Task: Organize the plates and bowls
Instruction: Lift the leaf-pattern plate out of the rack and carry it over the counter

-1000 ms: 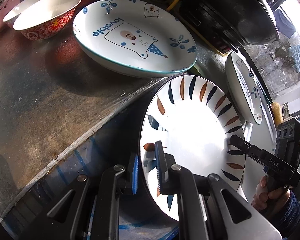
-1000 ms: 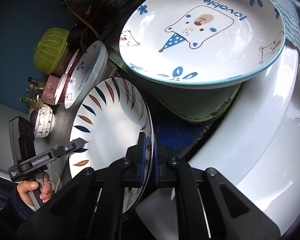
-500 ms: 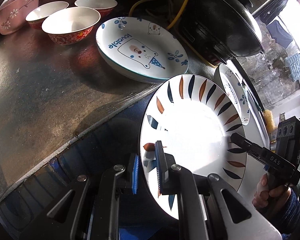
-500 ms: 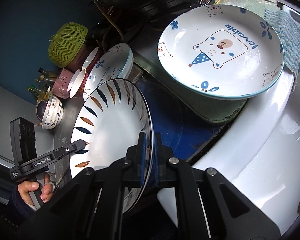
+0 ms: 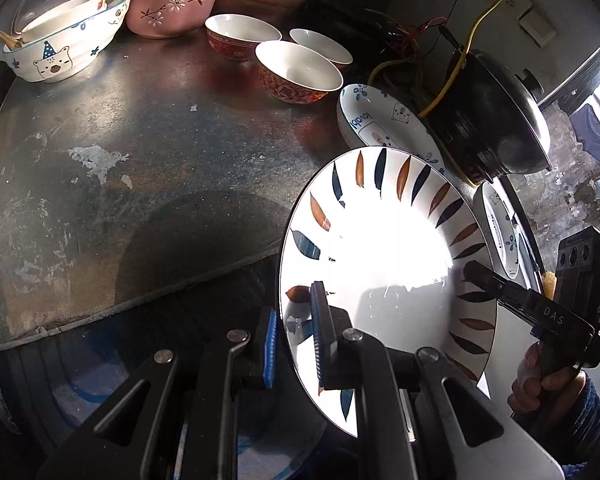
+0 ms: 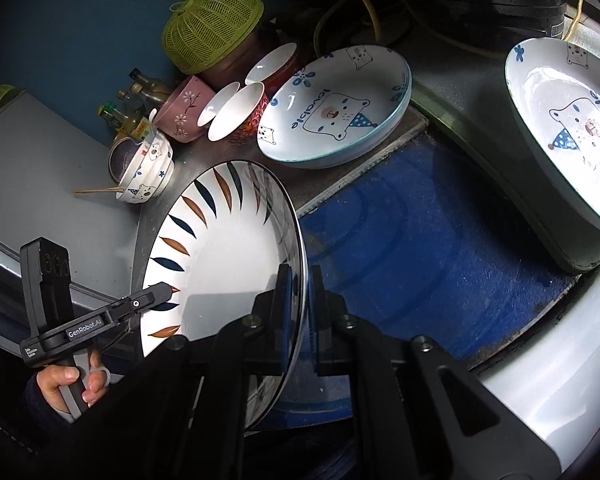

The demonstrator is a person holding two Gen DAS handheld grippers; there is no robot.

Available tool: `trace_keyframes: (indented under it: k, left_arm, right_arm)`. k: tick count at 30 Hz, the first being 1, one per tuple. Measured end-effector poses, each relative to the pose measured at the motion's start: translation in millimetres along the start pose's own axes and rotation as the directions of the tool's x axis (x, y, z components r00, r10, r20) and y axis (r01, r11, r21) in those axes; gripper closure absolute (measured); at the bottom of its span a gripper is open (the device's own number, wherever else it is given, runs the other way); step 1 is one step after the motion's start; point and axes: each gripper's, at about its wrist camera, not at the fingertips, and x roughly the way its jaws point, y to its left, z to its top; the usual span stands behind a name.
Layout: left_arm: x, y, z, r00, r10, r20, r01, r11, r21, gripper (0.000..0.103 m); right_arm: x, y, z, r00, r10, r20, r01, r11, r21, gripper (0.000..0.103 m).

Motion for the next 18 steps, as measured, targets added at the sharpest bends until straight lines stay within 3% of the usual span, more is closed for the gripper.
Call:
trace_keyframes:
  k: [18]
  left_arm:
    - [-72, 126, -30, 0.985, 0.126, 0.118, -0.094, 0.965, -0.243, 0.09]
  right_arm:
    - [89, 120, -10, 0.981, 0.099, -0.165, -0.134, 0.967, -0.215, 0.095]
